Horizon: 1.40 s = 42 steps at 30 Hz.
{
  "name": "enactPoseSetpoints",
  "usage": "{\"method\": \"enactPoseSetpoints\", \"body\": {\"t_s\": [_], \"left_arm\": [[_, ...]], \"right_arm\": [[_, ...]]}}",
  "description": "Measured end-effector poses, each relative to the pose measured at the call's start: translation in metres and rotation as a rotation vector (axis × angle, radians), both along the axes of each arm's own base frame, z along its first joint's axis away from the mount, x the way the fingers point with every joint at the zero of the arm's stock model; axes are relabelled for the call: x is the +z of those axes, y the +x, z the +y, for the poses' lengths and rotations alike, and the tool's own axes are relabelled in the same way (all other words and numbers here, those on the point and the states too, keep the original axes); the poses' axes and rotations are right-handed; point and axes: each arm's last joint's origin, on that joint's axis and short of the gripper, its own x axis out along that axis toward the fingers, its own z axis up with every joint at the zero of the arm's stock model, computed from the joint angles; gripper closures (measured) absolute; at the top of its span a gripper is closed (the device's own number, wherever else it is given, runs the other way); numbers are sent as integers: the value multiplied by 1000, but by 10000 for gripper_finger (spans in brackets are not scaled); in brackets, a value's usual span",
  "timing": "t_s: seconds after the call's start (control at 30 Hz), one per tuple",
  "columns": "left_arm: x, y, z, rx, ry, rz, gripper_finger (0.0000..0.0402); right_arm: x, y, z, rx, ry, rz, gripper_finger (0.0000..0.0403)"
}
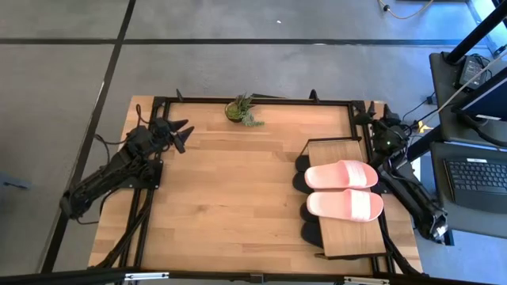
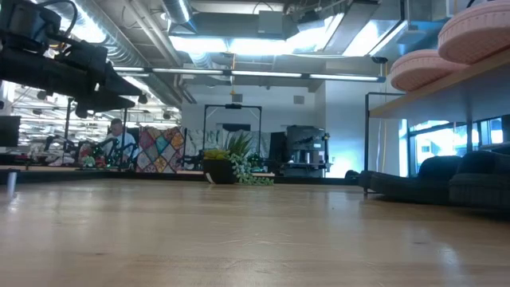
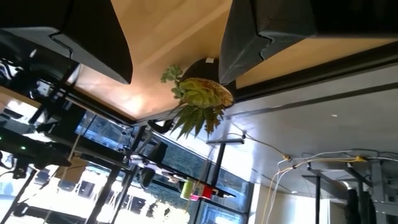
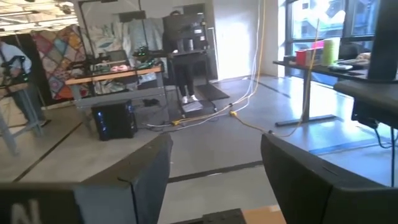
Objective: Pick and place slides into the shelf
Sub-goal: Return to Home Position
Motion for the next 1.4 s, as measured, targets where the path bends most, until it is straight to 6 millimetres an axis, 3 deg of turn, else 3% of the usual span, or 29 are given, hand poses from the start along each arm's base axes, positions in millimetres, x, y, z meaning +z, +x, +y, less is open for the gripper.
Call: {"method": "enactPoseSetpoints", "body": {"t_s": [0.1,0.27,0.8,0.93,1.4], "left_arm": [[0,1,-1,-14,0,0,172],[0,2,-2,-31,1,2,172],[0,5,-6,-71,0,1,172],[0,5,-7,-83,-1,1,172],[0,7,-9,-105,-35,-23,172]], "right_arm": [[0,-1,-1,-9,0,1,156],[-1,2,-2,133,-1,60,156],[-15,2,-7,102,2,84,156],[-26,2,-10,89,-20,13,156],[-6,-2,-7,61,-62,77,156]]}}
